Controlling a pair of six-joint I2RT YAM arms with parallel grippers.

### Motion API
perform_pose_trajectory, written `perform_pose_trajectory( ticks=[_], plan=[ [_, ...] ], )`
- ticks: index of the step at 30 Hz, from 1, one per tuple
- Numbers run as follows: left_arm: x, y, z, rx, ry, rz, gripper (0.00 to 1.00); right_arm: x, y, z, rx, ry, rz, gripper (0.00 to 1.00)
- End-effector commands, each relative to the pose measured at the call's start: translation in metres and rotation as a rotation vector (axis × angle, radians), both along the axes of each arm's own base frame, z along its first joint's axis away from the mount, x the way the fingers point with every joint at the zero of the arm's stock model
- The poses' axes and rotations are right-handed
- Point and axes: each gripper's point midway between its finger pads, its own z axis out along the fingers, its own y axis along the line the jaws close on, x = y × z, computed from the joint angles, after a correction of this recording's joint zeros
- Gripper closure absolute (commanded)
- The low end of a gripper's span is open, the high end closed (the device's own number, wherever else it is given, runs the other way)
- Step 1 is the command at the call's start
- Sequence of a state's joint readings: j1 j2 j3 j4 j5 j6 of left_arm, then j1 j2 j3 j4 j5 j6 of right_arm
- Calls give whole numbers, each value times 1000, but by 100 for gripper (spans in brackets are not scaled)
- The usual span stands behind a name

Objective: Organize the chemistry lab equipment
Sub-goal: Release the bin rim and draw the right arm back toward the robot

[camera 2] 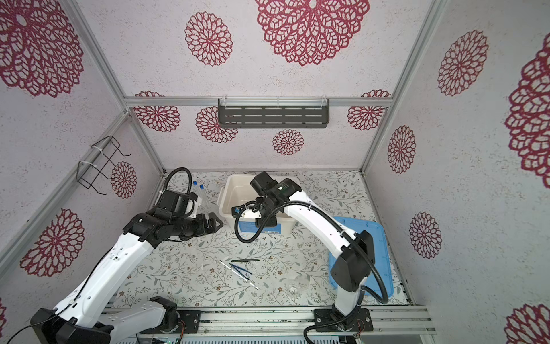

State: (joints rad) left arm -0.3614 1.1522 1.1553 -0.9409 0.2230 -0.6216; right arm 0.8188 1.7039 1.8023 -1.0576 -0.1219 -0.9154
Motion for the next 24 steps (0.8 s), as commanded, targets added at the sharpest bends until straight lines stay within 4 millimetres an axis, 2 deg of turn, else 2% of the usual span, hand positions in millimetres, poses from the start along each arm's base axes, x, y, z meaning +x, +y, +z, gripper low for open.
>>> perform_pose_trajectory(
  ticks=[1, 4, 7, 10, 11, 13, 14, 16, 18, 20, 21, 22, 24],
  plan=[
    [15, 2, 20, -5, -82, 27, 2, -20, -17, 56, 145, -43, -162, 42],
    [18, 4, 24, 5, -104, 32, 3, -35, -27, 63, 281, -10, -297, 42],
    [20, 7, 25, 21, -120, 31, 3, -54, -42, 57, 395, 94, -455, 42],
    [21, 12, 24, 45, -124, 29, 3, -104, -43, 52, 465, 343, -448, 41],
    [21, 15, 23, 54, -120, 29, 3, -108, -46, 49, 484, 390, -528, 43],
    [22, 20, 21, 75, -120, 39, 3, -111, -51, 37, 508, 481, -684, 46],
    [23, 24, 19, 83, -119, 48, 3, -105, -58, 29, 534, 506, -820, 45],
    [27, 30, 18, 90, -127, 67, 3, -101, -73, 14, 575, 540, -1010, 34],
    [34, 52, 33, 155, -156, 182, 3, -99, -94, 2, 613, 507, -1121, 35],
    [34, 63, 62, 177, -242, 219, 3, -89, -132, -13, 643, 425, -1359, 37],
    [34, 64, 75, 172, -293, 216, 3, -87, -144, -19, 649, 396, -1423, 27],
    [33, 66, 88, 165, -350, 224, 3, -85, -157, -23, 663, 362, -1489, 2],
    [34, 66, 103, 147, -438, 221, 3, -88, -185, -39, 667, 339, -1699, 1]
  ],
)
